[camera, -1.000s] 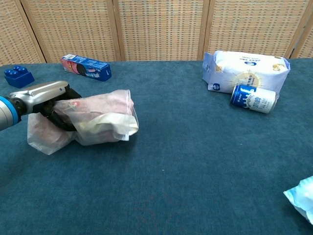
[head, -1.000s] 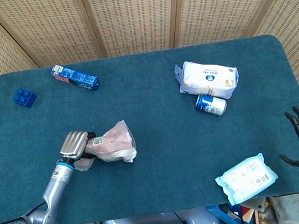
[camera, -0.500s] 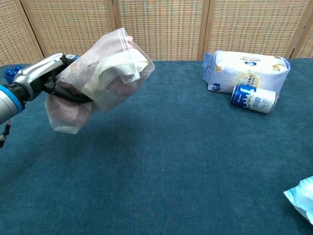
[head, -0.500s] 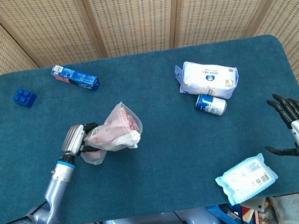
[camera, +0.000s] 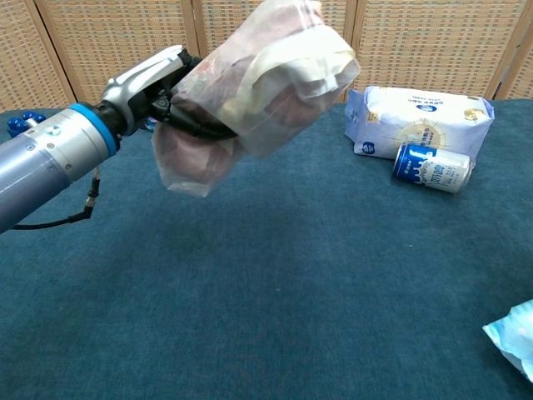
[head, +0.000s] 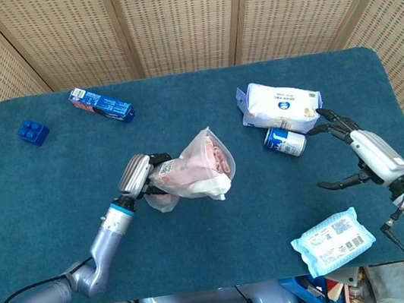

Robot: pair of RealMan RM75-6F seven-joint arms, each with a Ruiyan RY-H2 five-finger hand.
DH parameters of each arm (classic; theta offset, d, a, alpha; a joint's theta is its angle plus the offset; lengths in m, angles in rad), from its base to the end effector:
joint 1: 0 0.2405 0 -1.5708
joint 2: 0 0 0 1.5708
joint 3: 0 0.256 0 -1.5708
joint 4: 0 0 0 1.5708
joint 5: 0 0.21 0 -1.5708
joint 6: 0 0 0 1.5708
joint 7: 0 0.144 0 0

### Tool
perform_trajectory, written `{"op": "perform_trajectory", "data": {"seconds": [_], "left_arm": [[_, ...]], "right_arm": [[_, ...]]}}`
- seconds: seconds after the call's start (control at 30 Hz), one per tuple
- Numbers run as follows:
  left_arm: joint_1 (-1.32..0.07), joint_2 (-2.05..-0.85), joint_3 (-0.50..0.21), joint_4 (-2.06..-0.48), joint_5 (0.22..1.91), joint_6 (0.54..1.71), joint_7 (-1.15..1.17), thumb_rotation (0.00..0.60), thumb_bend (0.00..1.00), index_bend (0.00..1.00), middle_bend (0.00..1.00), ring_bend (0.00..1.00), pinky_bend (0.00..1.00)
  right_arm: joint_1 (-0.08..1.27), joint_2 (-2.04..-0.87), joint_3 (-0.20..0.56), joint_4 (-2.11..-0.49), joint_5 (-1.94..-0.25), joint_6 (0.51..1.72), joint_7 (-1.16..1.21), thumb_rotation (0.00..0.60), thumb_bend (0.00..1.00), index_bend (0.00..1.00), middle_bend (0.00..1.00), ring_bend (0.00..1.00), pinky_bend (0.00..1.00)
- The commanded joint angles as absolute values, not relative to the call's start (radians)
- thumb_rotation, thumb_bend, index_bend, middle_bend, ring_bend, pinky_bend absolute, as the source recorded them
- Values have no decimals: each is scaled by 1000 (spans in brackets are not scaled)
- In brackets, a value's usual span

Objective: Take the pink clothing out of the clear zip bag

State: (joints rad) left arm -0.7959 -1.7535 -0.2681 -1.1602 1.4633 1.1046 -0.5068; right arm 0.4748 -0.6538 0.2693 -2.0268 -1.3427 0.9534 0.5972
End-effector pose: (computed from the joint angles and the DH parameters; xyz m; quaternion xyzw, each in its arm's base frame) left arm -0.0996 0.3713 -0.0285 -0.5996 -0.4757 -0.6044 0.2209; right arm -0.1633 -0.2902 0.2173 0.5872 -0.5501 0.4919 0.3326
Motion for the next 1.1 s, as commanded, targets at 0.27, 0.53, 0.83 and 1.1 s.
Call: {"op": "perform_trajectory", "data": {"seconds": [0.27, 0.53, 0.83, 1.1], "left_arm": [[-867, -1751, -334, -1242, 1425, 1074, -428, 600, 245, 716, 695, 631, 625], [-890, -1743, -357, -1307, 1380, 1055, -371, 600, 245, 718, 697, 631, 625], [-919, -1757, -371, -1322, 1355, 1049, -318, 600, 245, 720, 699, 631, 625], [-942, -1773, -378, -1332, 1328, 1036, -285, 600, 245, 720, 699, 631, 625]], "right_arm": [[547, -604, 335, -2101, -1214, 867, 594, 600, 0, 274, 0, 0, 0], [592, -607, 355, -2135, -1119, 824, 551, 600, 0, 297, 0, 0, 0], [640, -646, 376, -2177, -1019, 838, 469, 600, 0, 320, 0, 0, 0], [697, -693, 387, -2190, -961, 838, 381, 600, 0, 320, 0, 0, 0]]}}
